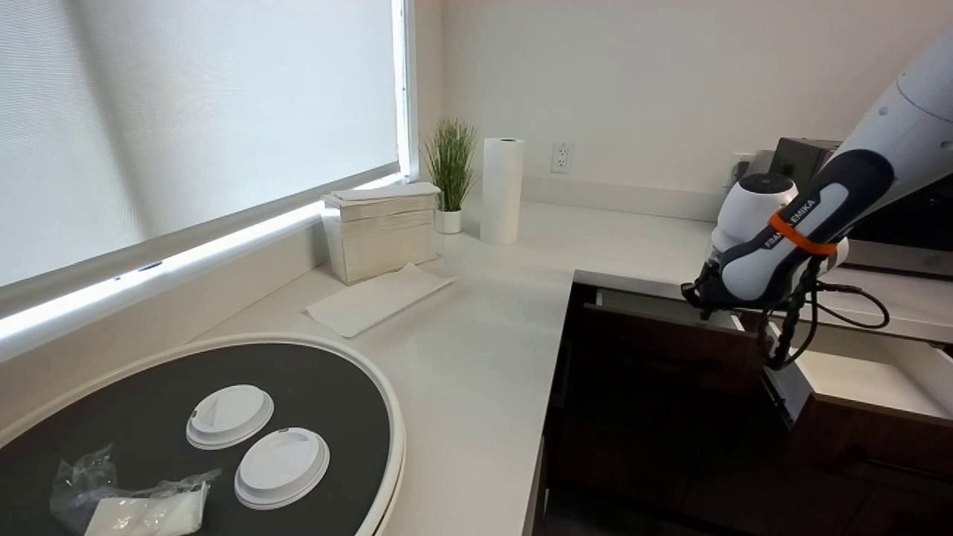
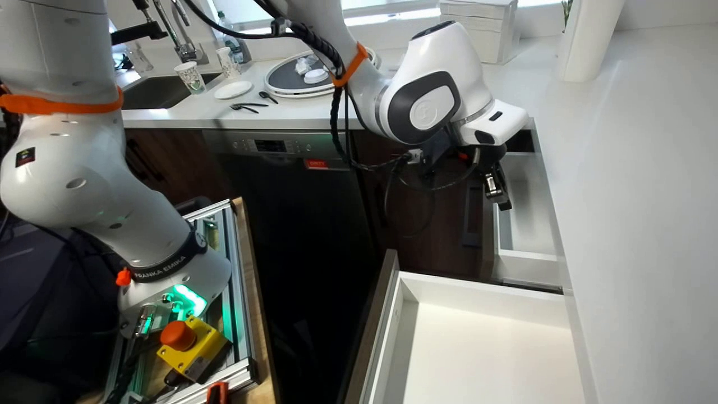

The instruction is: Open the top cabinet drawer

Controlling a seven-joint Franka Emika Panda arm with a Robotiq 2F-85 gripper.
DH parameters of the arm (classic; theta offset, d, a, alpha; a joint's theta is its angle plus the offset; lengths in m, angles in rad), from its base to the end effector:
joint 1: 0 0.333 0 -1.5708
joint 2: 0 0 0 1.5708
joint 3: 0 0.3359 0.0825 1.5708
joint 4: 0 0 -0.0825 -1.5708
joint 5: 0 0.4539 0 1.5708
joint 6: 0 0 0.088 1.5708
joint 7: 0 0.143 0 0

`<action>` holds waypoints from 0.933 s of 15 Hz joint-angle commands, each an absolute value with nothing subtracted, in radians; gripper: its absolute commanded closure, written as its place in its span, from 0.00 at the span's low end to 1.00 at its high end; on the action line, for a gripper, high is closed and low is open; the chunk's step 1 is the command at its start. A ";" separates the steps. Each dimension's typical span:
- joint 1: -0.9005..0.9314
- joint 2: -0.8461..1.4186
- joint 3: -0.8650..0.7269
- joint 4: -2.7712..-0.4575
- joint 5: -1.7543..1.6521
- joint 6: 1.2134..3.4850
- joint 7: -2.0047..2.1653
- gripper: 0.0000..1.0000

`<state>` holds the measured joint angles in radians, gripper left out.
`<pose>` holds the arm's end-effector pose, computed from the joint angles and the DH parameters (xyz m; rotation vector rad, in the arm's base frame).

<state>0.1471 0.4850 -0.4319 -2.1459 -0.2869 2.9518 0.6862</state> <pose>0.6341 -0.1746 0.1524 2.7362 -0.8728 0.5637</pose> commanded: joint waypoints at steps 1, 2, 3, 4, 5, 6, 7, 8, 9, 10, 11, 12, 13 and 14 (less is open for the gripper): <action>0.221 0.544 -0.487 -2.147 -0.249 3.005 0.707 1.00; 0.229 0.550 -0.488 -2.149 -0.237 3.007 0.698 1.00; 0.226 0.551 -0.477 -2.152 -0.218 3.008 0.683 1.00; 0.210 0.544 -0.456 -2.157 -0.199 3.005 0.656 1.00; 0.197 0.537 -0.436 -2.160 -0.182 2.998 0.632 1.00; 0.149 0.513 -0.377 -2.173 -0.154 2.990 0.577 1.00; 0.107 0.493 -0.324 -2.181 -0.126 2.979 0.517 1.00; 0.074 0.480 -0.281 -2.185 -0.097 2.967 0.463 1.00; 0.036 0.457 -0.234 -2.194 -0.069 2.944 0.395 1.00; -0.007 0.439 -0.182 -2.203 -0.041 2.931 0.331 1.00; -0.055 0.423 -0.123 -2.210 -0.010 2.906 0.266 1.00; -0.089 0.415 -0.084 -2.211 0.016 2.879 0.214 1.00; -0.137 0.401 -0.027 -2.213 0.053 2.843 0.146 1.00; -0.153 0.393 -0.009 -2.215 0.072 2.807 0.105 1.00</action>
